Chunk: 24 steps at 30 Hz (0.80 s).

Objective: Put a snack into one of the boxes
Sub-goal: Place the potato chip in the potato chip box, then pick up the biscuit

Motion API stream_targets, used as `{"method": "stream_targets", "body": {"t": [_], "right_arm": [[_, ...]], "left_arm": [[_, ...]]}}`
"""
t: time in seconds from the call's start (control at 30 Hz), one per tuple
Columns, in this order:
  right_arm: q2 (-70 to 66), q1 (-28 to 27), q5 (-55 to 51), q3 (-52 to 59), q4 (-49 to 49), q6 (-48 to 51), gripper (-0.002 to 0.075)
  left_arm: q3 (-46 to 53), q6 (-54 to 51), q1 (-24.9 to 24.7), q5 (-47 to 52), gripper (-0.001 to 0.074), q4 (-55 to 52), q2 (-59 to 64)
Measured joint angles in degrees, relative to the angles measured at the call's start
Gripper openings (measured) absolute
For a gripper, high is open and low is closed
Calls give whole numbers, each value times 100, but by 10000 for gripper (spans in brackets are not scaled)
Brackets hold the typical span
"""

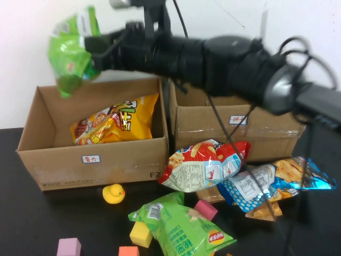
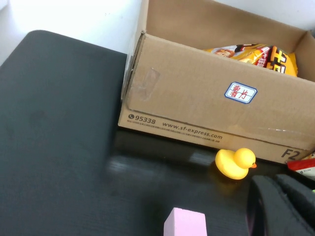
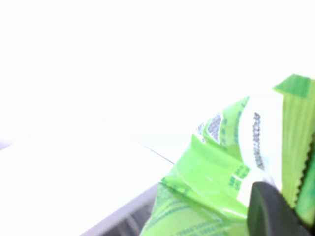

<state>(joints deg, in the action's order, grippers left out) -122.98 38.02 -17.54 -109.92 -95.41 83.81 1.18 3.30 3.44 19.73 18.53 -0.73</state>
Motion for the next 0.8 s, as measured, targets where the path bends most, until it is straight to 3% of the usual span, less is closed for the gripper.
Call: {"method": "stream_targets", "body": {"t": [0.23, 0.33, 0.47, 0.57, 0.6, 0.73, 0.8], "right_arm": [[-874, -35, 193, -482, -205, 37, 42], [-1066, -44, 51, -563, -231, -33, 160], [-1148, -57, -77, -561, -241, -103, 406], [-1148, -204, -462, -590, -190, -261, 482], [-1124, -300, -645, -590, -97, -420, 477], [-589, -913, -1939, -590, 1682, -1637, 179], [-175, -1130, -2409, -603, 2743, -2188, 84]], "left_arm": [[0, -23, 0, 0, -3, 0, 0], [0, -23, 0, 0, -3, 0, 0], [0, -23, 0, 0, -3, 0, 0], [0, -23, 0, 0, -3, 0, 0], [0, -23, 0, 0, -3, 0, 0], [0, -23, 0, 0, -3, 0, 0], [0, -23, 0, 0, -3, 0, 0]]}}
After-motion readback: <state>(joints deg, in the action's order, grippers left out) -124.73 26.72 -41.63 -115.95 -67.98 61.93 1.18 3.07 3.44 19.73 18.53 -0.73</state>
